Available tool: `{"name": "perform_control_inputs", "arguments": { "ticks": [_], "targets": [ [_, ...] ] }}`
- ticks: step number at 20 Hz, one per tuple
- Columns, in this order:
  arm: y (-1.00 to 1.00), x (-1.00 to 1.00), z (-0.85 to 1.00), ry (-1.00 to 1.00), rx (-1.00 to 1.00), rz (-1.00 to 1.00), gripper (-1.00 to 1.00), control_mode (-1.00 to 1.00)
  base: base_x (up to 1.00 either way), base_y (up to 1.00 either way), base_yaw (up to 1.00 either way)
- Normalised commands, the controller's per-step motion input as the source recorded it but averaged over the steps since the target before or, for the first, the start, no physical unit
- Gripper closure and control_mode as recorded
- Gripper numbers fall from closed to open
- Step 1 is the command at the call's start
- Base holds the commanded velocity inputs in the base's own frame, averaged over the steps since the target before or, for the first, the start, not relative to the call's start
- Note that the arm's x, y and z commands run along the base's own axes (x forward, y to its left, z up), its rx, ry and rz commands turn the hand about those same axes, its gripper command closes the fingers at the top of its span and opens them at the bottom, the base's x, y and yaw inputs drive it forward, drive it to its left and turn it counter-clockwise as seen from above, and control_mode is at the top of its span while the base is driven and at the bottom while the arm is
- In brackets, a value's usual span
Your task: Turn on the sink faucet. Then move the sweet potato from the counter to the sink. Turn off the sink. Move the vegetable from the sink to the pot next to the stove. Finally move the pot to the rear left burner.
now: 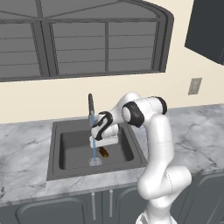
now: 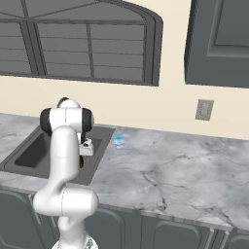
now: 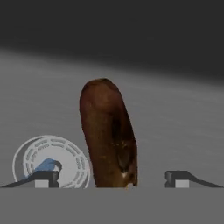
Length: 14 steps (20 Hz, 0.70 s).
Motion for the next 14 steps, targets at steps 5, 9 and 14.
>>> {"name": "perform_control_inputs", "arguments": {
  "ticks": [5,9,14],
  "targets": [
    [-0.26,-0.29,0.58,-0.01,0.0,0.0,-1.0,-1.0,0.0,0.0,0.0],
    [-0.41,-0.31,0.61,-0.02,0.0,0.0,-1.0,-1.0,0.0,0.0,0.0],
    [-0.31,-0.3,0.94,-0.03,0.0,0.0,-1.0,-1.0,0.0,0.0,0.0]
  ]
}}
